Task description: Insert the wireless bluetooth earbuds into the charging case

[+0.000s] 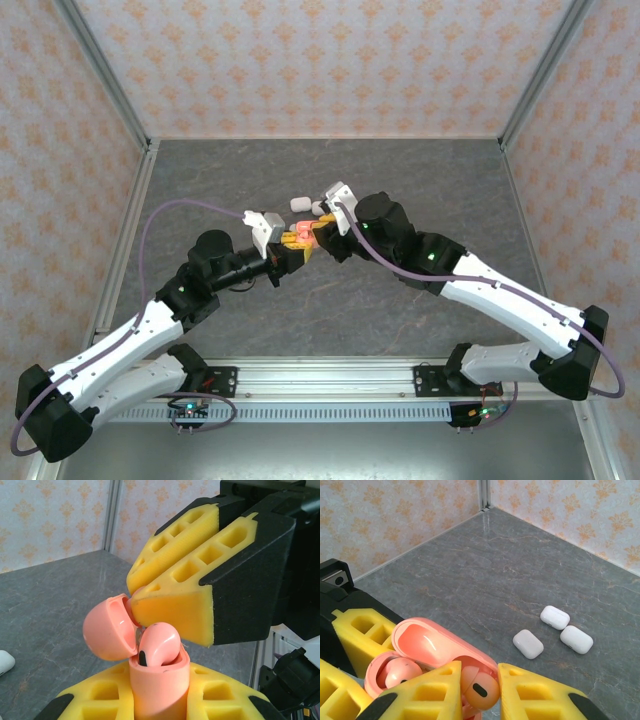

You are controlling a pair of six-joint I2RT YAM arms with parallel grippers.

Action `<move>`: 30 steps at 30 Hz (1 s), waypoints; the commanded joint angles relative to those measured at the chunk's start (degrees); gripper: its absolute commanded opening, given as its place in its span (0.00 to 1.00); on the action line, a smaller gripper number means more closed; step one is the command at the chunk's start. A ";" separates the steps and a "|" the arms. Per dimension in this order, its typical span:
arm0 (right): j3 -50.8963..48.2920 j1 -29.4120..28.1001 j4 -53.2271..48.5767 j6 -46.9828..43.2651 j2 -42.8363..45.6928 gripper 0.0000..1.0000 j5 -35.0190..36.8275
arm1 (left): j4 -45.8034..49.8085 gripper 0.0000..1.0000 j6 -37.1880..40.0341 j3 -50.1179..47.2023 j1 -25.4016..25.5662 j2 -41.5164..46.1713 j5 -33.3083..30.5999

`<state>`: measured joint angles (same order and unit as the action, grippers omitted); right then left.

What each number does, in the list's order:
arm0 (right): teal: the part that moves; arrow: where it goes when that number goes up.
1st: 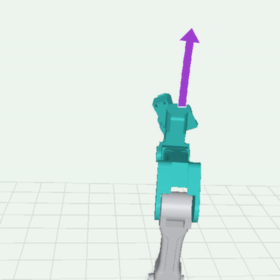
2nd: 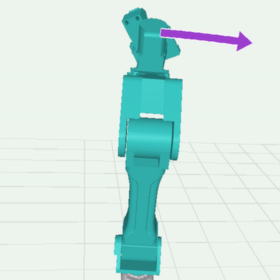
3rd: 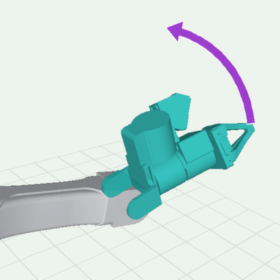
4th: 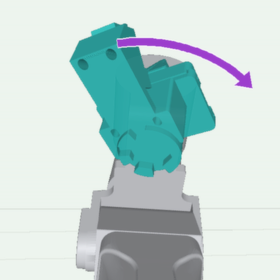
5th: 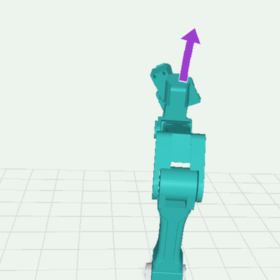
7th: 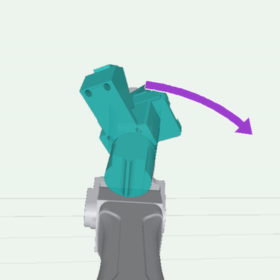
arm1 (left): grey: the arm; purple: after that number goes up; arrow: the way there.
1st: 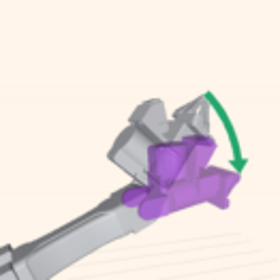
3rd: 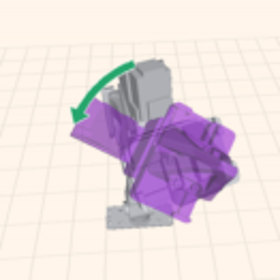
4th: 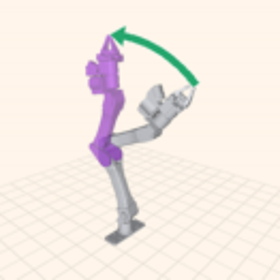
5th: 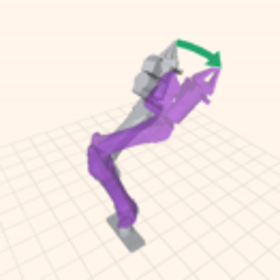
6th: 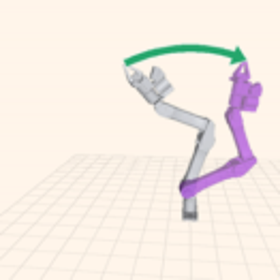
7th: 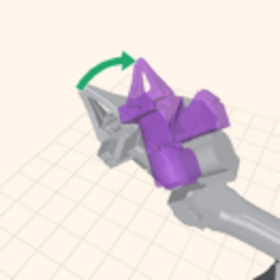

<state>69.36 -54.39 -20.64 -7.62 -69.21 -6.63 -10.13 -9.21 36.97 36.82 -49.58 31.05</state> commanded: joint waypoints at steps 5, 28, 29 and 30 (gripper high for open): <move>1.75 -0.36 -0.74 0.50 -0.04 0.21 -2.97 | -3.54 0.00 -1.21 1.37 0.36 0.27 -0.28; 1.74 -0.30 -2.10 5.24 1.05 0.27 -6.73 | -5.62 0.00 -1.95 0.11 0.37 1.07 -0.37; 1.70 -0.36 -2.01 5.30 2.63 0.27 -6.73 | -5.60 0.00 -1.94 0.11 0.39 1.07 -0.34; 1.65 -0.31 -1.83 5.48 2.76 0.27 -6.81 | -5.60 0.00 -2.02 0.12 0.41 1.04 -0.30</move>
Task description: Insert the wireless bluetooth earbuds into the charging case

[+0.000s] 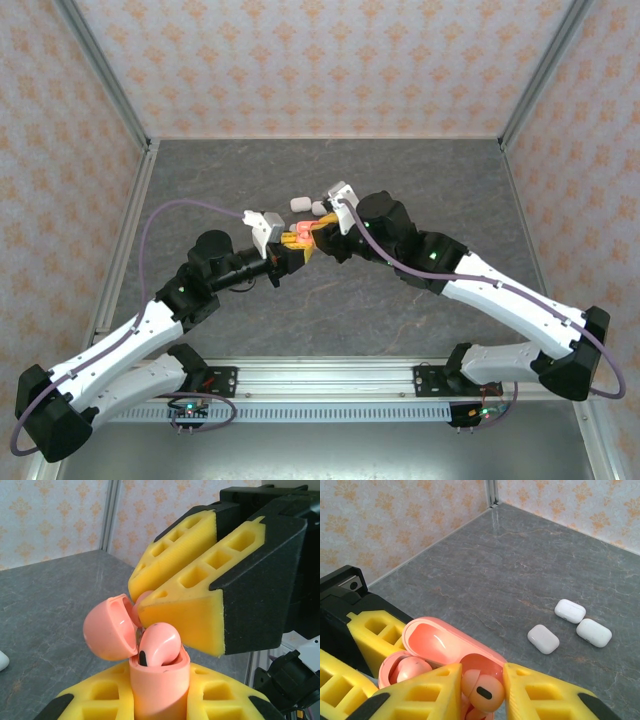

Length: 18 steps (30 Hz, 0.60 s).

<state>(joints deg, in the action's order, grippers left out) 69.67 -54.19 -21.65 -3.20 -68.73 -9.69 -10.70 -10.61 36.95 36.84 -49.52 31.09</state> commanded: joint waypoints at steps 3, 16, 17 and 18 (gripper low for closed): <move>1.35 -0.54 -0.50 1.31 2.61 0.27 -4.25 | -5.12 0.00 -0.66 0.03 0.34 1.00 -0.42; 1.04 -0.53 0.15 2.09 3.26 0.32 -4.88 | -5.47 0.00 -0.73 -0.24 0.34 1.09 -0.40; 1.08 -0.55 0.15 2.22 3.34 0.34 -4.67 | -5.47 0.00 -0.72 -0.28 0.34 1.04 -0.41; 1.17 -0.56 0.11 2.24 3.51 0.35 -4.23 | -5.49 0.00 -0.73 -0.28 0.34 1.09 -0.33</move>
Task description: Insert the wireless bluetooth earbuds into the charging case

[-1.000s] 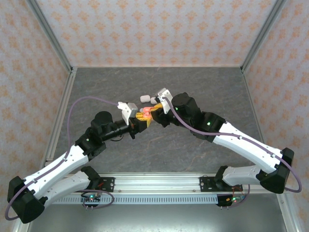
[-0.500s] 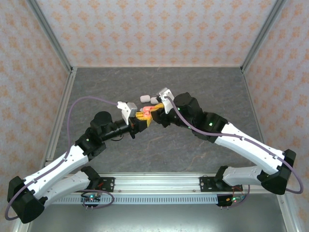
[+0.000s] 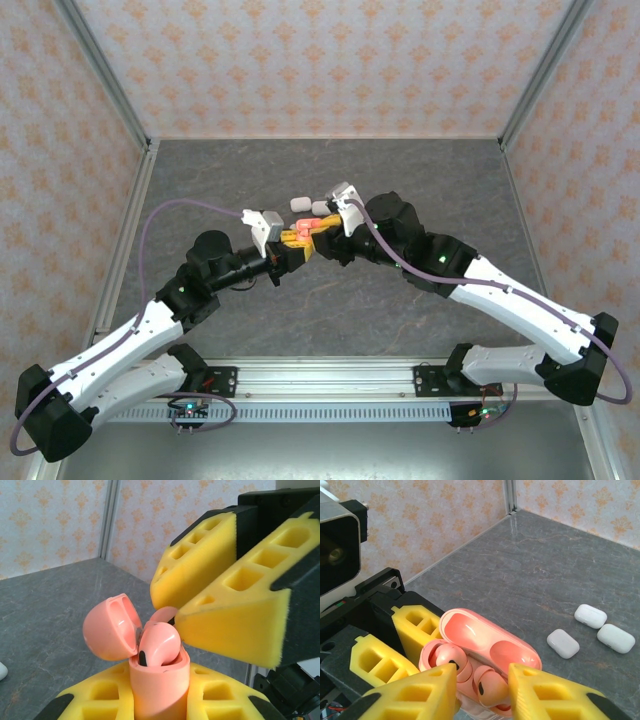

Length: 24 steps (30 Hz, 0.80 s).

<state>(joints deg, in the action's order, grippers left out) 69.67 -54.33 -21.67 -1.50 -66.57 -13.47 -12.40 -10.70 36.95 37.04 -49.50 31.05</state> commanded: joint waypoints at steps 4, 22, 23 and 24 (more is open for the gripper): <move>2.19 -0.38 -1.14 0.35 1.88 0.42 1.28 | -4.44 0.00 -0.72 -0.61 0.10 1.30 -0.09; -4.54 11.74 10.07 13.07 8.45 0.90 -21.93 | -9.78 0.00 -1.32 -3.00 0.14 4.03 2.50; -5.01 12.02 10.51 13.62 8.41 0.92 -23.53 | -10.24 0.00 -1.42 -3.12 0.14 4.20 2.78; -5.30 12.14 10.81 13.87 8.17 0.93 -24.79 | -10.83 0.00 -1.61 -3.24 0.14 4.38 3.10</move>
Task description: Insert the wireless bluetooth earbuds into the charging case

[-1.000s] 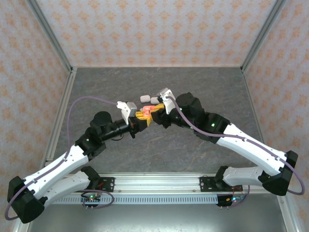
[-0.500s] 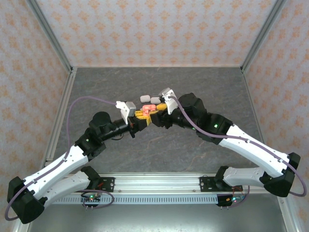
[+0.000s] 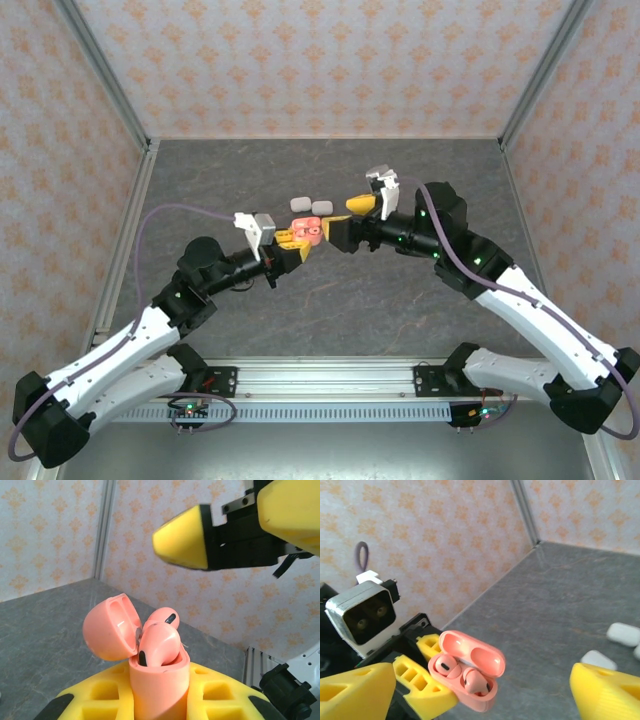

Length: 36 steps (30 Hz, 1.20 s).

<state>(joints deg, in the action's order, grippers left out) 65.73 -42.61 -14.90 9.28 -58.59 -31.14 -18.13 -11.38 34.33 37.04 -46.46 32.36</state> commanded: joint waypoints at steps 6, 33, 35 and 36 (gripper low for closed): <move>-2.54 0.42 6.65 5.89 -1.23 0.95 -10.78 | -9.22 0.00 -2.24 -1.80 0.13 2.39 3.24; -0.61 0.42 17.03 11.11 -4.56 0.81 -23.69 | -10.99 0.00 -3.41 -2.16 0.25 2.34 3.95; -0.75 0.42 17.48 10.95 -4.21 0.81 -23.69 | -10.70 0.00 -3.23 -2.07 0.23 2.20 3.96; -0.77 0.42 17.48 10.79 -4.00 0.81 -23.77 | -10.55 0.00 -3.21 -2.07 0.23 2.20 3.94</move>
<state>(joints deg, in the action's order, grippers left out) 63.57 -42.33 -1.34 20.38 -64.49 -52.99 -26.50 -14.74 32.27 37.04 -44.14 35.62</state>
